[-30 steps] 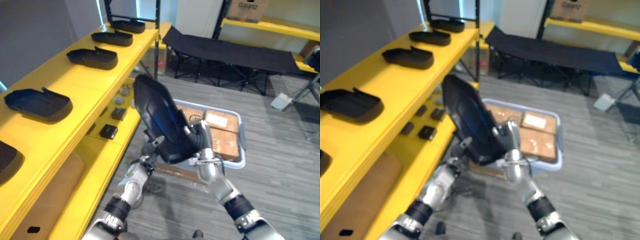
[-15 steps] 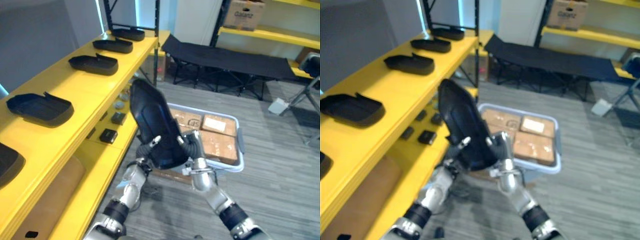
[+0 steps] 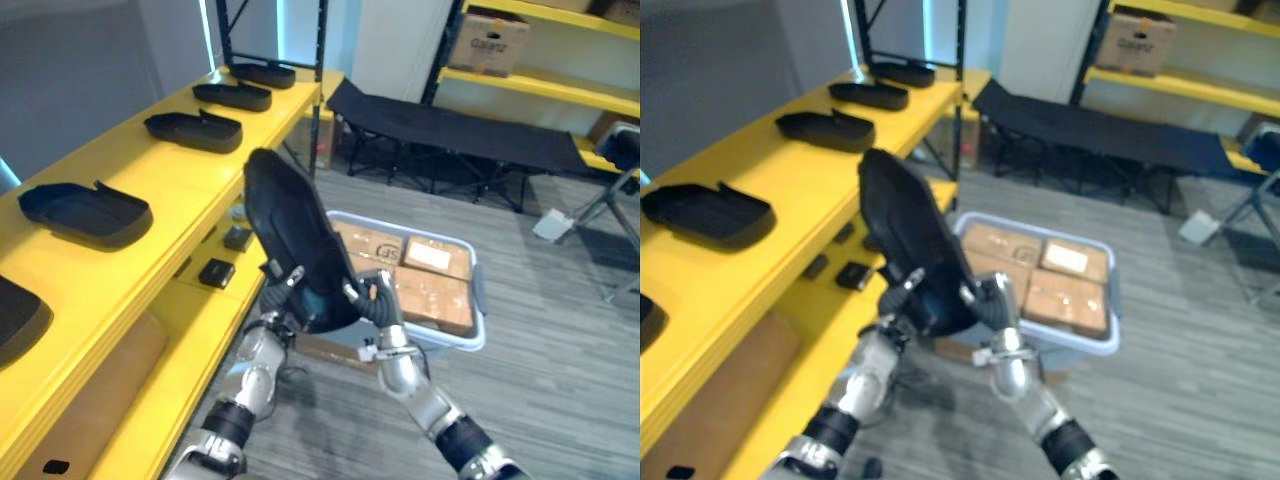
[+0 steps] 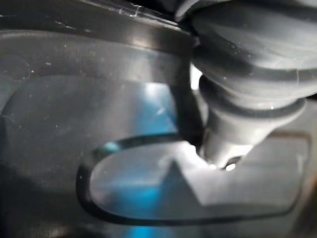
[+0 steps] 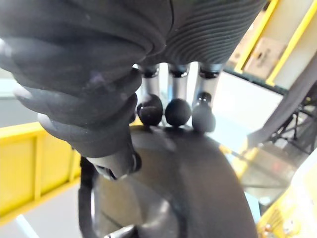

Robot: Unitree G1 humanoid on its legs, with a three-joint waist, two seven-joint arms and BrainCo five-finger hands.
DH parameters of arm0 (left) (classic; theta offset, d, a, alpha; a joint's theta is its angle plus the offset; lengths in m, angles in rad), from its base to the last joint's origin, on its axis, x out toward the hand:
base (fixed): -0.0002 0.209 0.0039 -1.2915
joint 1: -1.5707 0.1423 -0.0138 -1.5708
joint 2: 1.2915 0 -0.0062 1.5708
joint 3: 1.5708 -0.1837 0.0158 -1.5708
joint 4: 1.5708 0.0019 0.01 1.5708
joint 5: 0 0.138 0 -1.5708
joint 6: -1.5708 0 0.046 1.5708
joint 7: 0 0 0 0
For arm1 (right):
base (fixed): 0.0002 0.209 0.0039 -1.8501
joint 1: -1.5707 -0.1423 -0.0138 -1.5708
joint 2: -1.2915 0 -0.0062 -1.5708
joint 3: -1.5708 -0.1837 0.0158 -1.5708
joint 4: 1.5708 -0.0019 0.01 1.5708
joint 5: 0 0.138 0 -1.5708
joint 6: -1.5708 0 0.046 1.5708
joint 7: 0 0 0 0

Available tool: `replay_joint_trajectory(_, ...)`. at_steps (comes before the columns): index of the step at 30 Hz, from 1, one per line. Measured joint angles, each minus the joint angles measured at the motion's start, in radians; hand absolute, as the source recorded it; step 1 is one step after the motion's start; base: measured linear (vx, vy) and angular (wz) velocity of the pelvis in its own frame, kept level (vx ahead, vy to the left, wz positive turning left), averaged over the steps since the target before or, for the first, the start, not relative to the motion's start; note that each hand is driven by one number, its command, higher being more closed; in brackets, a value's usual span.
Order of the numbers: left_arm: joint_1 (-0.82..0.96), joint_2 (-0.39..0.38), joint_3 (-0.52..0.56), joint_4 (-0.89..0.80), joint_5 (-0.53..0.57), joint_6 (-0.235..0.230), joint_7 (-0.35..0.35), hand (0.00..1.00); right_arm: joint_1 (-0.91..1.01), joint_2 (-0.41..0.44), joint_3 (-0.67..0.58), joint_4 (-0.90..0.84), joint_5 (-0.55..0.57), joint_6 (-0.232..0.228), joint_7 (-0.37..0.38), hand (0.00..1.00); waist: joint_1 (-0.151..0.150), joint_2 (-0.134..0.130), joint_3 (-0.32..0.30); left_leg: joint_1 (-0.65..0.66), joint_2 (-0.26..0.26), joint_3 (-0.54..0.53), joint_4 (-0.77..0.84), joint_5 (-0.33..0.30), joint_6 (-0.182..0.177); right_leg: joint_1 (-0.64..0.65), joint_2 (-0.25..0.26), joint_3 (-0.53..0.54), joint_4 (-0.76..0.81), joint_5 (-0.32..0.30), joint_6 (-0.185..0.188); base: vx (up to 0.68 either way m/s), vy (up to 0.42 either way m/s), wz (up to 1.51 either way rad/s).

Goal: Walk over and take plastic housings, then place them on the shelf

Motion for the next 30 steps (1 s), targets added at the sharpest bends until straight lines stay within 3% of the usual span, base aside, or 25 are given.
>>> replay_joint_trajectory(6,0.008,-0.015,0.045,-0.007,0.033,-0.004,0.006,1.0,-0.016,-0.004,-0.106,-0.197,0.017,-0.013,0.03,0.0,-0.001,-0.009,0.001,0.01,0.001,0.008,0.0,0.0,0.0,0.004,0.002,0.004,-0.005,0.003,0.001,0.0,0.003,-0.03)
replay_joint_trajectory(9,0.051,-0.012,0.138,-0.015,0.156,-0.048,0.076,1.0,-0.017,-0.016,-0.257,-0.309,0.157,-0.012,0.072,0.0,-0.013,-0.011,0.0,0.02,0.001,0.023,0.0,-0.004,-0.001,0.001,0.002,0.021,-0.004,0.003,0.001,0.0,0.009,-0.14)
replay_joint_trajectory(11,0.077,-0.01,0.226,-0.032,0.3,-0.118,0.195,1.0,0.01,-0.031,-0.355,-0.367,0.23,0.006,0.089,0.0,-0.028,-0.011,0.0,0.024,0.001,0.029,0.0,-0.005,-0.001,0.001,0.001,0.025,-0.004,0.003,0.0,0.0,0.009,-0.07)
replay_joint_trajectory(12,0.083,-0.011,0.248,-0.045,0.337,-0.135,0.222,1.0,0.027,-0.033,-0.372,-0.383,0.237,0.011,0.089,0.0,-0.03,-0.011,0.0,0.026,0.001,0.031,0.0,-0.006,-0.001,0.001,0.001,0.026,-0.004,0.003,0.0,0.0,0.009,-0.05)
replay_joint_trajectory(14,0.114,-0.012,0.322,-0.151,0.514,-0.214,0.35,1.0,0.12,-0.033,-0.43,-0.444,0.238,0.044,0.085,0.0,-0.039,-0.01,0.001,0.032,0.001,0.035,-0.001,-0.01,-0.001,0.001,0.001,0.029,-0.004,0.001,-0.002,0.0,0.012,-0.05)
replay_joint_trajectory(16,0.139,-0.012,0.343,-0.249,0.609,-0.259,0.412,1.0,0.184,-0.032,-0.46,-0.454,0.262,0.051,0.091,0.0,-0.041,-0.01,0.001,0.032,0.001,0.037,-0.001,-0.012,-0.001,0.0,0.001,0.03,-0.004,0.0,-0.004,0.0,0.005,-0.02)
replay_joint_trajectory(18,0.179,-0.02,0.357,-0.381,0.72,-0.3,0.478,1.0,0.279,-0.012,-0.504,-0.453,0.366,0.064,0.134,0.0,-0.045,-0.003,0.003,0.035,0.001,0.044,-0.001,-0.015,-0.002,-0.002,0.0,0.036,-0.005,-0.001,-0.005,0.0,0.014,-0.08)
replay_joint_trajectory(21,0.242,-0.043,0.365,-0.45,0.814,-0.307,0.534,1.0,0.38,0.027,-0.543,-0.415,0.479,0.11,0.244,0.0,-0.06,0.018,-0.004,0.036,0.001,0.067,-0.001,-0.018,-0.001,-0.018,-0.001,0.058,-0.005,-0.001,-0.005,0.0,0.016,-0.18)
replay_joint_trajectory(25,0.343,-0.07,0.331,-0.526,0.922,-0.295,0.578,1.0,0.475,0.071,-0.589,-0.203,0.538,0.15,0.276,0.0,-0.081,0.03,-0.008,0.036,0.001,0.072,-0.001,-0.023,-0.001,-0.02,0.0,0.061,-0.009,-0.002,-0.005,0.0,0.009,-0.05)
replay_joint_trajectory(28,0.416,-0.078,0.319,-0.585,0.948,-0.275,0.593,1.0,0.515,0.097,-0.649,-0.109,0.593,0.134,0.319,0.0,-0.087,0.047,-0.009,0.036,0.001,0.078,-0.001,-0.026,-0.003,-0.021,0.0,0.065,-0.012,-0.002,-0.004,0.01,0.011,-0.04)
replay_joint_trajectory(30,0.447,-0.079,0.335,-0.601,0.948,-0.272,0.606,1.0,0.524,0.096,-0.659,-0.107,0.631,0.086,0.358,0.0,-0.084,0.062,-0.009,0.034,0.001,0.076,-0.001,-0.027,-0.003,-0.018,0.0,0.06,-0.017,-0.003,-0.002,0.0,0.003,0.05)
